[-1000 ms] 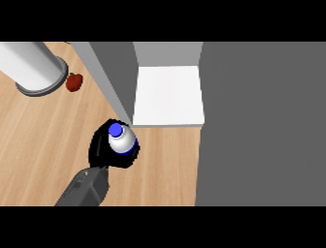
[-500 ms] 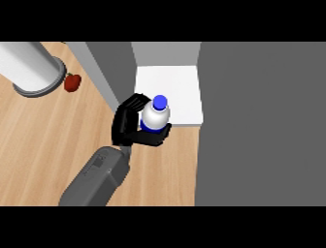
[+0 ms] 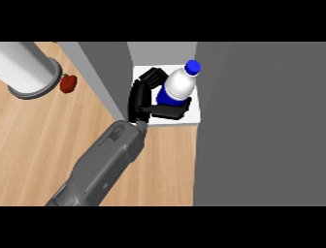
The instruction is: Pick up the bottled water, place it into the cabinet and close the cabinet
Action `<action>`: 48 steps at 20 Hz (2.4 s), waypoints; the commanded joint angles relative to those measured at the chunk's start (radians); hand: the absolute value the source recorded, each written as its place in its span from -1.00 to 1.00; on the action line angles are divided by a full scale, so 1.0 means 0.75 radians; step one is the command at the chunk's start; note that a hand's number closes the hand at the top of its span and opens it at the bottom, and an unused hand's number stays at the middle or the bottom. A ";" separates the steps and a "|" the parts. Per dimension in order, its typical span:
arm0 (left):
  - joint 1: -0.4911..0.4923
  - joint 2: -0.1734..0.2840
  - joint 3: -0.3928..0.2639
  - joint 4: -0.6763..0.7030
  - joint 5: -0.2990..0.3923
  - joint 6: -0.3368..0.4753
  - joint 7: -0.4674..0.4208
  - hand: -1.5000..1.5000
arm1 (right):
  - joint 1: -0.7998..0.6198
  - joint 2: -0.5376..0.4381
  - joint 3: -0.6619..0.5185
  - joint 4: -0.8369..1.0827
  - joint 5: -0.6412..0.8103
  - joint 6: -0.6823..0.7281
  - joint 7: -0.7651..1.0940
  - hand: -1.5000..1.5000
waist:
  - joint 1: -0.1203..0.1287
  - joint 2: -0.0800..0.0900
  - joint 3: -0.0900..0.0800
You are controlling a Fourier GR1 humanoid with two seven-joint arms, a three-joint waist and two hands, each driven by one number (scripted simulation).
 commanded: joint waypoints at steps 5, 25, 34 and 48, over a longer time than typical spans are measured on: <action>-0.288 0.000 0.030 0.344 0.101 0.050 0.022 1.00 | -0.066 0.021 -0.055 0.012 -0.100 0.004 0.022 -1.00 | -0.022 0.012 0.000; -0.528 0.069 0.144 0.885 -0.047 0.186 -0.138 -1.00 | -0.124 0.006 -0.112 0.019 -0.170 0.091 0.041 -1.00 | -0.064 0.040 -0.001; -0.593 0.051 0.153 0.960 -0.071 0.307 -0.180 -1.00 | -0.064 -0.017 -0.095 -0.044 -0.161 0.148 0.033 -1.00 | -0.107 0.052 -0.003; -0.570 0.002 0.283 0.781 0.029 -0.138 -0.410 -1.00 | -0.046 -0.011 -0.100 -0.028 -0.176 0.174 0.029 -1.00 | -0.026 0.018 -0.002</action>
